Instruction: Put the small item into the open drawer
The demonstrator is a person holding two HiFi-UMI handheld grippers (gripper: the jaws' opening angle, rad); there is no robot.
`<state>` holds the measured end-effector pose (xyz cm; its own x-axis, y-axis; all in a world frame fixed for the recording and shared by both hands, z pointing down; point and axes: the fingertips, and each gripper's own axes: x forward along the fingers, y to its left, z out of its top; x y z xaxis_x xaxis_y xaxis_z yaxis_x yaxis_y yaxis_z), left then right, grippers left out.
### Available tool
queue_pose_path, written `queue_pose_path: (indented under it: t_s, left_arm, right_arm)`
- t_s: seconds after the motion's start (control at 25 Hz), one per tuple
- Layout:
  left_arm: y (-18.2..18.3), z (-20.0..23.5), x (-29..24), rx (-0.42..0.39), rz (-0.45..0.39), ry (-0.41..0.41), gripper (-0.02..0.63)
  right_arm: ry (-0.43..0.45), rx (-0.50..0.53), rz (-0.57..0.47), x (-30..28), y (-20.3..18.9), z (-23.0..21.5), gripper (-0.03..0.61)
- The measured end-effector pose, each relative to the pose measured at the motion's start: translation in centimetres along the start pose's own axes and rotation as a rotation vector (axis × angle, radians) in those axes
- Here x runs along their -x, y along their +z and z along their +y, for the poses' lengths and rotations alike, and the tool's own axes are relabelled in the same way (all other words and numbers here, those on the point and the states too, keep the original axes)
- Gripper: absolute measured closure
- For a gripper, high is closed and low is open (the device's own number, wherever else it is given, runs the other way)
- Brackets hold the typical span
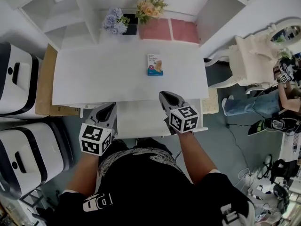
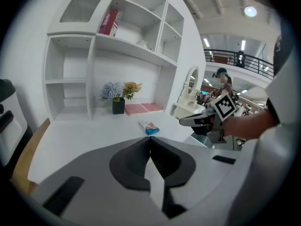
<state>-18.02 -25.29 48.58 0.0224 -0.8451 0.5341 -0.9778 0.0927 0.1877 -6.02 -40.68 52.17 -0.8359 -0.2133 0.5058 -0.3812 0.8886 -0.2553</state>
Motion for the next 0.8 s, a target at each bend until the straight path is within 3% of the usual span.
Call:
queue_pose_path:
  t_s: [0.24, 0.52, 0.8]
  left_arm:
    - [-0.5, 0.2, -0.6, 0.031, -0.003, 0.058, 0.600]
    - [-2.2, 0.8, 0.6, 0.070, 0.011, 0.124, 0.600]
    - [-3.9, 1.0, 2.6, 0.135, 0.026, 0.176, 0.600]
  right_arm:
    - [0.004, 0.066, 0.057, -3.6, 0.2, -2.8, 0.507]
    - [-0.060, 0.198, 0.235, -10.7, -0.9, -6.5, 0.363]
    - [-0.147, 0.107, 0.325, -16.0, -1.7, -11.3, 0.311]
